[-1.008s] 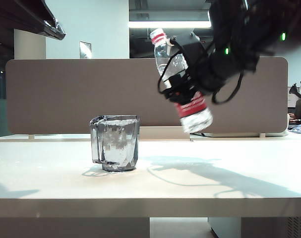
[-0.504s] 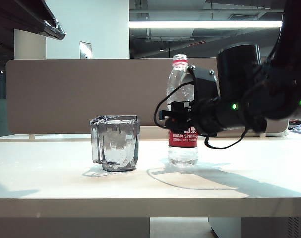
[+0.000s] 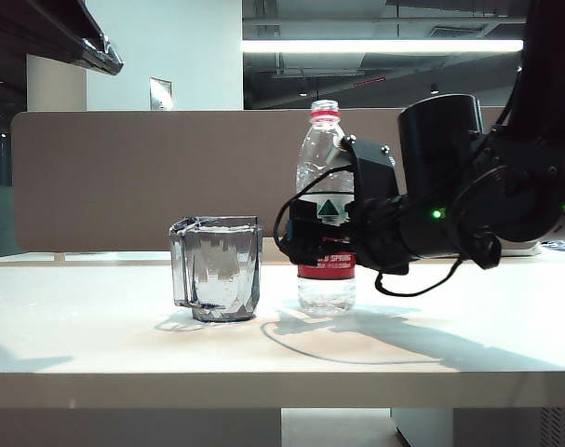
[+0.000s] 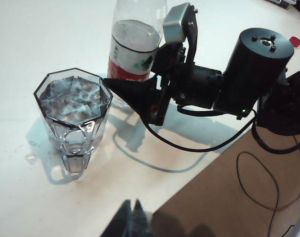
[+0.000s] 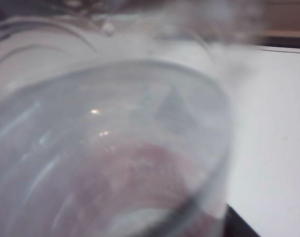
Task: Pick up the mineral water bottle on the table and pour water into the mug until it's full.
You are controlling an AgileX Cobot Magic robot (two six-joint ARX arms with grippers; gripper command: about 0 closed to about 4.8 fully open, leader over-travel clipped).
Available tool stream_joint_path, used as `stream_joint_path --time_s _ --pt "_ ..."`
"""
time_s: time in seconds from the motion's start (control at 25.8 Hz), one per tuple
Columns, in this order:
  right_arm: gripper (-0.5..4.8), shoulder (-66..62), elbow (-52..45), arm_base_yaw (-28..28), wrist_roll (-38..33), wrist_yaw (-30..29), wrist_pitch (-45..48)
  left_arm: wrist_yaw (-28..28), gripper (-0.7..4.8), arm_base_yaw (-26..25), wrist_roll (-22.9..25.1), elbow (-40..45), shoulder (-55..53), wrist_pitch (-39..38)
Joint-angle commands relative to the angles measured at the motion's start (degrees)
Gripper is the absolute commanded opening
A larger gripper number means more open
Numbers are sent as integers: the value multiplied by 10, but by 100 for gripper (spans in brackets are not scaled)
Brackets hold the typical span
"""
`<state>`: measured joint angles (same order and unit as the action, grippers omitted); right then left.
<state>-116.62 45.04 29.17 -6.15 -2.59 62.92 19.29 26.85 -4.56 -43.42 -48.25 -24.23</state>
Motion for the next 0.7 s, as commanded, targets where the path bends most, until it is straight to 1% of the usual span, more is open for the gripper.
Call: stream_joint_path --time_s 0.04,0.23,0.47,0.5,0.58,0.62,0.7 --pt "479 17 -15 1 4 1 9 0 -5 0 0 -3 1 7" --pt "479 60 -57 1 4 1 3 0 -5 0 0 -3 1 7" --pt "478 153 -141 2 4 10 3 0 -5 0 0 -3 1 7" --pt "407 187 -170 2 4 14 2 0 -5 0 0 -3 1 7" --pt "322 229 -202 2 4 14 -2 0 -5 0 0 -3 1 7" --pt "290 248 -216 2 4 14 -3 0 -5 0 0 -3 1 7" --pt "201 291 -247 2 4 14 -7 0 -5 0 0 -3 1 7"
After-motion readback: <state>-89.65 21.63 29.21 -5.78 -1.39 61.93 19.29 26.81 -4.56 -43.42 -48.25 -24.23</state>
